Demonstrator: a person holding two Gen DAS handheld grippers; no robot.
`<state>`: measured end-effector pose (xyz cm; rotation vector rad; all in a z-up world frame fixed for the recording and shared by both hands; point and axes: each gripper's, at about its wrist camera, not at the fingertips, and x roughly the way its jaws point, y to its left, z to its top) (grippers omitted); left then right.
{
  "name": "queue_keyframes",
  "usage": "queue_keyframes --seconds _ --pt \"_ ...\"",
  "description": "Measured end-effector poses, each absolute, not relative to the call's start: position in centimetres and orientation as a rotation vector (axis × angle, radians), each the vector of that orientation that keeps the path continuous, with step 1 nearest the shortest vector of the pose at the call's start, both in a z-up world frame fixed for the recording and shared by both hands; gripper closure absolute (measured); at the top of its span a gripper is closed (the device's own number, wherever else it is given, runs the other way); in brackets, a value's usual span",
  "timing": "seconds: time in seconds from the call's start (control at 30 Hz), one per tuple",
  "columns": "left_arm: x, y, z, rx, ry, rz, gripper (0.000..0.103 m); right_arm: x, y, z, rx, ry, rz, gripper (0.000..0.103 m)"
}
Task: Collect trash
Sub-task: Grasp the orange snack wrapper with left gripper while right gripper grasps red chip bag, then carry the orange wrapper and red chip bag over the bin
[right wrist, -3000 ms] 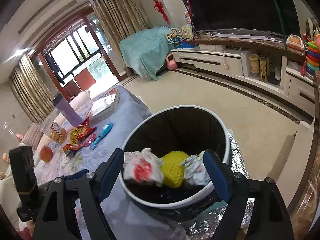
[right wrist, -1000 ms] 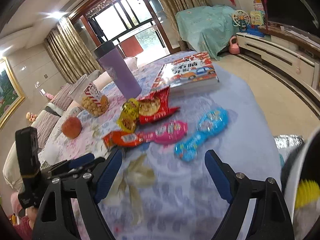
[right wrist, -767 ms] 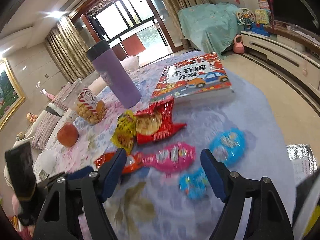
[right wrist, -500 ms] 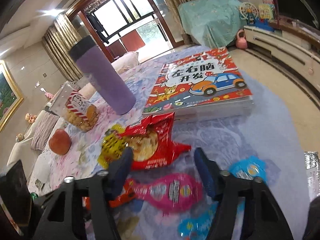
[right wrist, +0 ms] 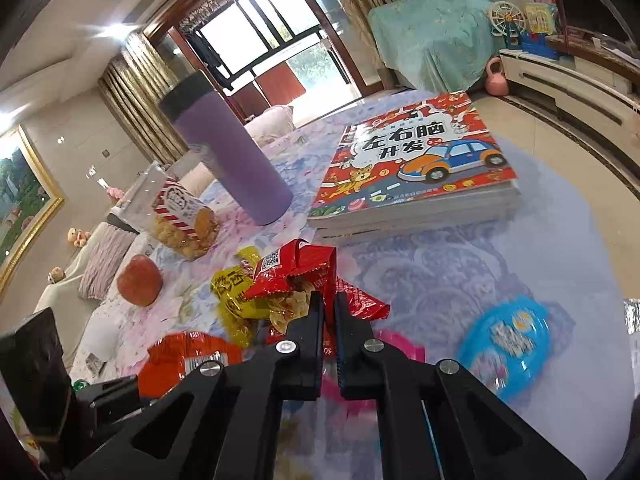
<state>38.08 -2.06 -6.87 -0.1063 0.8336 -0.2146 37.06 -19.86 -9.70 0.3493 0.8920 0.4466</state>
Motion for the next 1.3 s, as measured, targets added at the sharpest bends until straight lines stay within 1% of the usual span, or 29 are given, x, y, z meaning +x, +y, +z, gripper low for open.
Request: queue_keyframes --seconds 0.4,0.83,1.3 --pt "32.8 -1.9 -5.2 -0.131 0.835 -0.229 0.097 29.2 -22.7 -6.7 0.378 0.844 0.421 0.099" --pt "28.1 -5.3 -4.5 -0.091 0.846 -0.304 0.097 21.9 -26.5 -5.5 0.415 0.816 0.351 0.099" --pt "25.0 -9.5 -3.4 -0.017 0.848 -0.370 0.097 17.2 -31.3 -4.6 0.466 0.761 0.280 0.099"
